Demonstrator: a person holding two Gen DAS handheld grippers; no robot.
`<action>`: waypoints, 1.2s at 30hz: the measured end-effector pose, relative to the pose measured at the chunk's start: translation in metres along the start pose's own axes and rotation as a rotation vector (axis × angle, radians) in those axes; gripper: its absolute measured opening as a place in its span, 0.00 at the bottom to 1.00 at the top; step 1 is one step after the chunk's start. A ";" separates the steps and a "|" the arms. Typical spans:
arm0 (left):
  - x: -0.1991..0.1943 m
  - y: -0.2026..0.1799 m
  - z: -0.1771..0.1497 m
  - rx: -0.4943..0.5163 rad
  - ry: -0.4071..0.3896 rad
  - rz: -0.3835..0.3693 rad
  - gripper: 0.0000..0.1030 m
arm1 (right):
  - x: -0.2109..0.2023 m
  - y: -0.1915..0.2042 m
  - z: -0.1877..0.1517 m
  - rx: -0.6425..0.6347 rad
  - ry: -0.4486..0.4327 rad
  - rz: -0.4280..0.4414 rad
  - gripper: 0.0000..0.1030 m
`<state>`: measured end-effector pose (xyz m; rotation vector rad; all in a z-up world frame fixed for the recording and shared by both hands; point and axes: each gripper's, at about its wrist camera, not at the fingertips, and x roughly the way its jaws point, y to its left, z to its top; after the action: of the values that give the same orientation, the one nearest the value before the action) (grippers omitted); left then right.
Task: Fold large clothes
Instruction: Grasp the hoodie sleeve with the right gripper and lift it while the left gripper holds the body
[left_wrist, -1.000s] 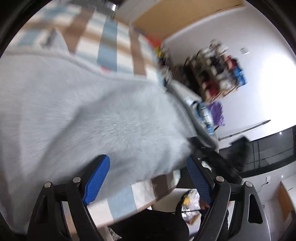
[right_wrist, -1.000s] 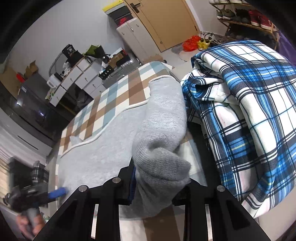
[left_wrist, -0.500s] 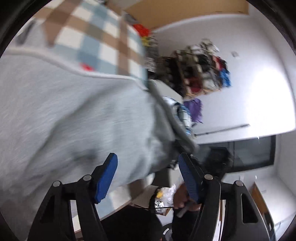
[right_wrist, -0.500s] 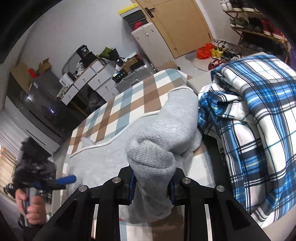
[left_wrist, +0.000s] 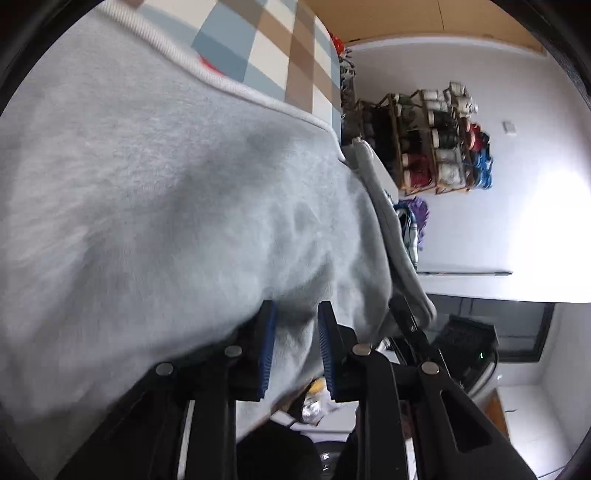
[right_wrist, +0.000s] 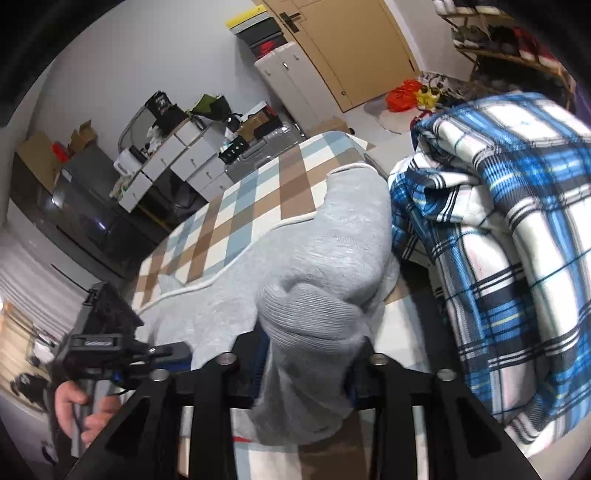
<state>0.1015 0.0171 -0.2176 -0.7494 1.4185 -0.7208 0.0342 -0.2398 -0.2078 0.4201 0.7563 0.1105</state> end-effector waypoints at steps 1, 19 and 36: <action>-0.005 -0.007 0.000 0.042 -0.017 0.034 0.22 | 0.005 -0.001 -0.001 0.014 0.013 0.012 0.58; 0.003 0.006 -0.014 0.353 -0.072 0.286 0.58 | 0.003 0.032 -0.004 -0.064 -0.148 -0.080 0.23; -0.083 0.062 -0.009 0.187 0.025 -0.017 0.51 | 0.044 0.211 -0.044 -0.610 0.006 0.181 0.19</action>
<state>0.0898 0.1200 -0.2195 -0.6096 1.3470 -0.8655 0.0468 -0.0224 -0.1791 -0.0952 0.6517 0.4979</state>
